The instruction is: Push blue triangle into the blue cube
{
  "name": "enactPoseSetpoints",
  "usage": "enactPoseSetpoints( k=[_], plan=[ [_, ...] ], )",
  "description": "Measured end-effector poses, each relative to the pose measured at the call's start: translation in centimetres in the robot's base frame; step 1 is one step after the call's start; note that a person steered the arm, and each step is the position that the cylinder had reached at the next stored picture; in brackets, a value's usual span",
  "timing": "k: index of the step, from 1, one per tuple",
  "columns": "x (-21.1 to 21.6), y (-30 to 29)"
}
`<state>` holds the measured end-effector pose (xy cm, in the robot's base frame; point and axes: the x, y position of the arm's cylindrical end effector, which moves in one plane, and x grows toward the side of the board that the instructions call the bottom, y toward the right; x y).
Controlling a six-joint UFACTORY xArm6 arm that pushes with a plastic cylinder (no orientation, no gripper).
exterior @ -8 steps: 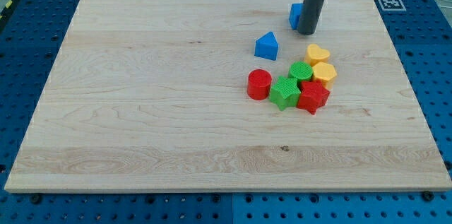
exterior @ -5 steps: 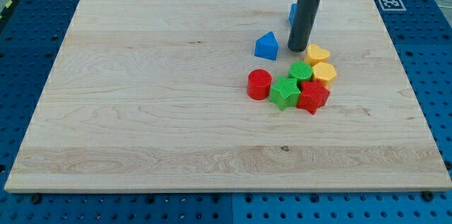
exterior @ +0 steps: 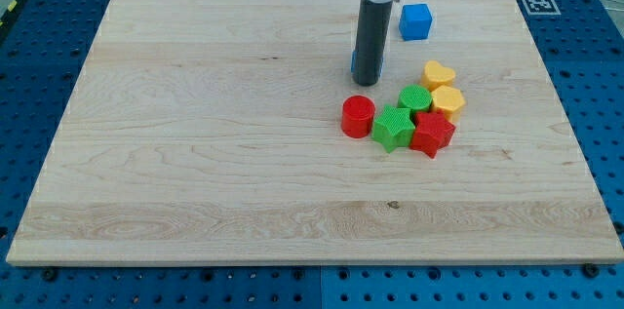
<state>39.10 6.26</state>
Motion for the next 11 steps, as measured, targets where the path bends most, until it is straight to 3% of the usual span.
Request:
enactPoseSetpoints(
  k=[3, 8, 11],
  plan=[
    [-5.3, 0.0],
    [-5.7, -4.1],
    [-7.7, -2.1]
  ],
)
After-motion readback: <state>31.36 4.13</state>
